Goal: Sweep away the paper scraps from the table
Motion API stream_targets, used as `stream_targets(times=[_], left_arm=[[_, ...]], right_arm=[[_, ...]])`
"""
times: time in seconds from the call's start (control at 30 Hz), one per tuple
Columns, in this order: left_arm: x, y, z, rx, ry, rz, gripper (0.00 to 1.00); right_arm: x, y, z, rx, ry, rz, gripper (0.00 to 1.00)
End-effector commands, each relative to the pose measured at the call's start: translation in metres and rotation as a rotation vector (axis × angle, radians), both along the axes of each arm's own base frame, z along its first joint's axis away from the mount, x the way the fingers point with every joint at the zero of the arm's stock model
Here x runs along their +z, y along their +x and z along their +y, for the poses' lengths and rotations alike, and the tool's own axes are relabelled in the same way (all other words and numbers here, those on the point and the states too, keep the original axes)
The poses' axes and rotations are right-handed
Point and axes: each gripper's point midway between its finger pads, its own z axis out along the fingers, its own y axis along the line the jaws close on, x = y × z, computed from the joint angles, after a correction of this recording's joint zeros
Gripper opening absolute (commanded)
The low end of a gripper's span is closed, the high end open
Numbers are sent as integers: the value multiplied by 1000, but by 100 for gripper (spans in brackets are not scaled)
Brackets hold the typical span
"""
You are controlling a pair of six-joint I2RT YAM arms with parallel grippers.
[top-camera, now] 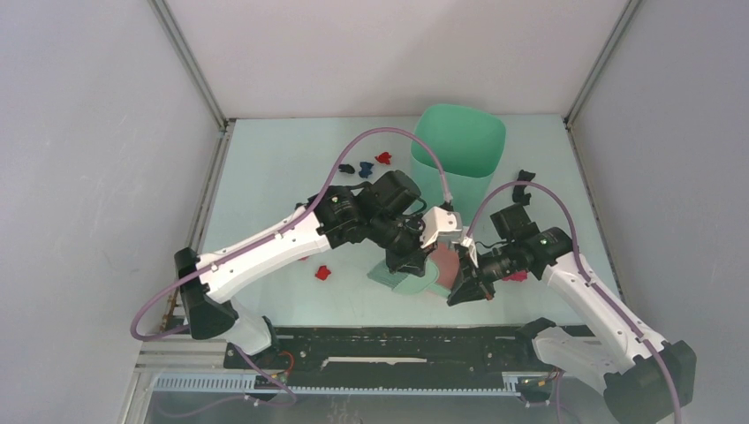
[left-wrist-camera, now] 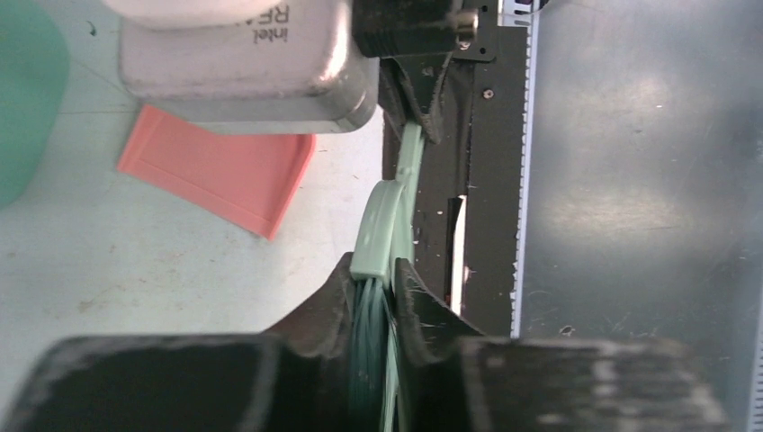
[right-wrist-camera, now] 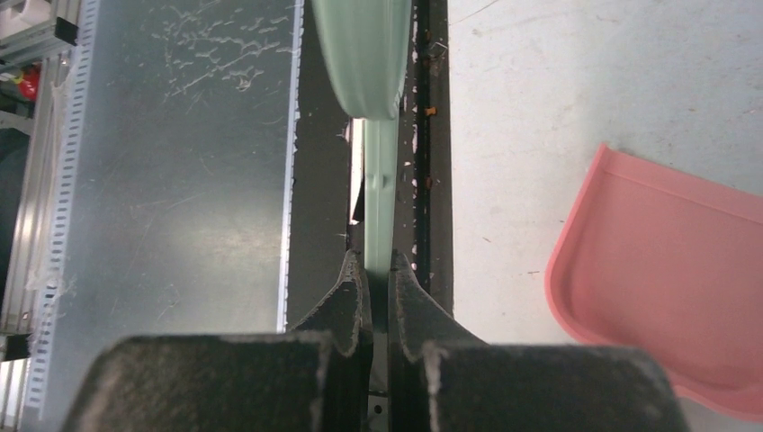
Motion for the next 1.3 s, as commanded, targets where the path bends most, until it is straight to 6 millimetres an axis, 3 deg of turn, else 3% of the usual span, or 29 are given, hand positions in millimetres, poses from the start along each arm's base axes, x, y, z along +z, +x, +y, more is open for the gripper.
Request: stream_targets(times=[0.0,0.1,0.2,0.37,0.47,0.7,0.97,1.27], left_arm=[[-7,-9,1,-31,-10,19,2],[-8,-4,7,40,-77,11,0],[10,3,5,158,-293,73,0],[46,-4,3,263,-634,157,0],[39,-7,3,287,-685,212,0],[34,-6,0,308,-768,284,0],[23,6,-7,352,-800,330,0],[8,18,-3,407,-780,329,0]], right_arm=[[16,3,5,1,80,-49,9],[20,7,3,-25,103,-46,40],[30,15,1,-88,144,-22,60],[43,24,-2,-155,204,12,73],[52,25,-5,-178,248,37,78],[53,30,-6,-198,268,91,81],[60,26,-6,-183,299,103,72],[66,32,-9,-206,324,119,55]])
